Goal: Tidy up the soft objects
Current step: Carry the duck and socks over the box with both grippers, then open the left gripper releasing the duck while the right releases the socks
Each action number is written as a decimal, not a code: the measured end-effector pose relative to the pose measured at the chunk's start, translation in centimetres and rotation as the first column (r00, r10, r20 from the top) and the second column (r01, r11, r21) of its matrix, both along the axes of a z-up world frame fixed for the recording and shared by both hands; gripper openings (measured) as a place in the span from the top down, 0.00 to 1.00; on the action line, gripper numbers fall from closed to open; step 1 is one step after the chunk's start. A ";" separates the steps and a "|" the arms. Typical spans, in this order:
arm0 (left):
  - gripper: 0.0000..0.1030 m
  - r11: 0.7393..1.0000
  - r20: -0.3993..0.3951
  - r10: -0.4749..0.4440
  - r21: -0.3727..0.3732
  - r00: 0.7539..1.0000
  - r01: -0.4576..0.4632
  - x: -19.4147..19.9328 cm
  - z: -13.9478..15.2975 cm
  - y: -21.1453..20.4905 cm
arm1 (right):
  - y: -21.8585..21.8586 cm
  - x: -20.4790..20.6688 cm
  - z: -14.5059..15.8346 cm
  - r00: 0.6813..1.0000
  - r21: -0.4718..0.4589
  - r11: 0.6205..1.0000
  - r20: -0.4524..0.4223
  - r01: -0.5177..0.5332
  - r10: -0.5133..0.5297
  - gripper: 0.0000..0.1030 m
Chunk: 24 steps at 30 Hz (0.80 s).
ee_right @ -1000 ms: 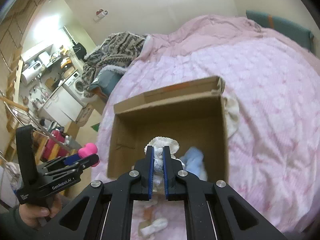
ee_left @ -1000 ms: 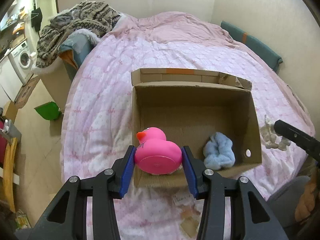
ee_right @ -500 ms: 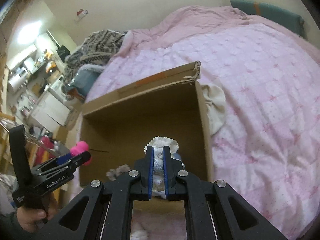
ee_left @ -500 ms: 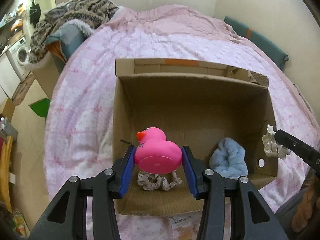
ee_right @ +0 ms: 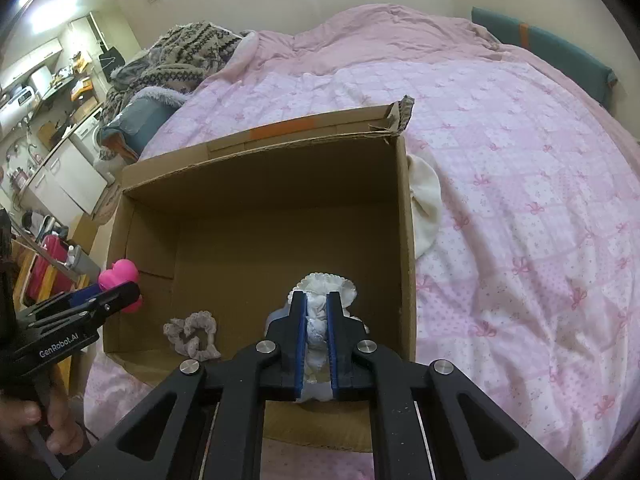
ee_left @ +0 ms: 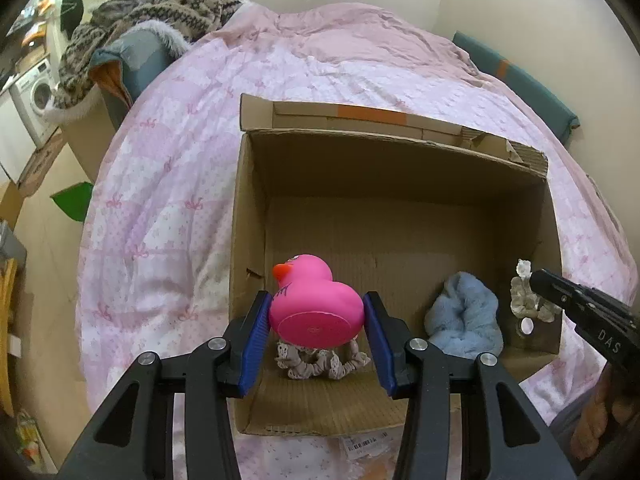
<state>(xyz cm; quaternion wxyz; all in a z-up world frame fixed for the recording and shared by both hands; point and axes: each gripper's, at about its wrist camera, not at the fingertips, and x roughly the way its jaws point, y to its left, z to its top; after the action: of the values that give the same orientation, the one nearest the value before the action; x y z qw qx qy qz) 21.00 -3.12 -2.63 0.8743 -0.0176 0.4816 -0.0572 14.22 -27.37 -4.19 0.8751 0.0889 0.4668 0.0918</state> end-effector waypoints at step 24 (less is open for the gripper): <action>0.58 0.999 -0.024 -0.043 0.014 0.999 0.043 -0.3 -0.7 -1.0 | 0.3 0.2 -0.6 0.999 0.047 0.999 -0.042 -0.020 0.022 0.85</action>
<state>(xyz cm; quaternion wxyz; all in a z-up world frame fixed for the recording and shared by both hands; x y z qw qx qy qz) 20.66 -4.11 -3.30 0.8671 -0.0015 0.4928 -0.0722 14.40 -27.05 -4.83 0.8618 0.1064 0.4837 0.1097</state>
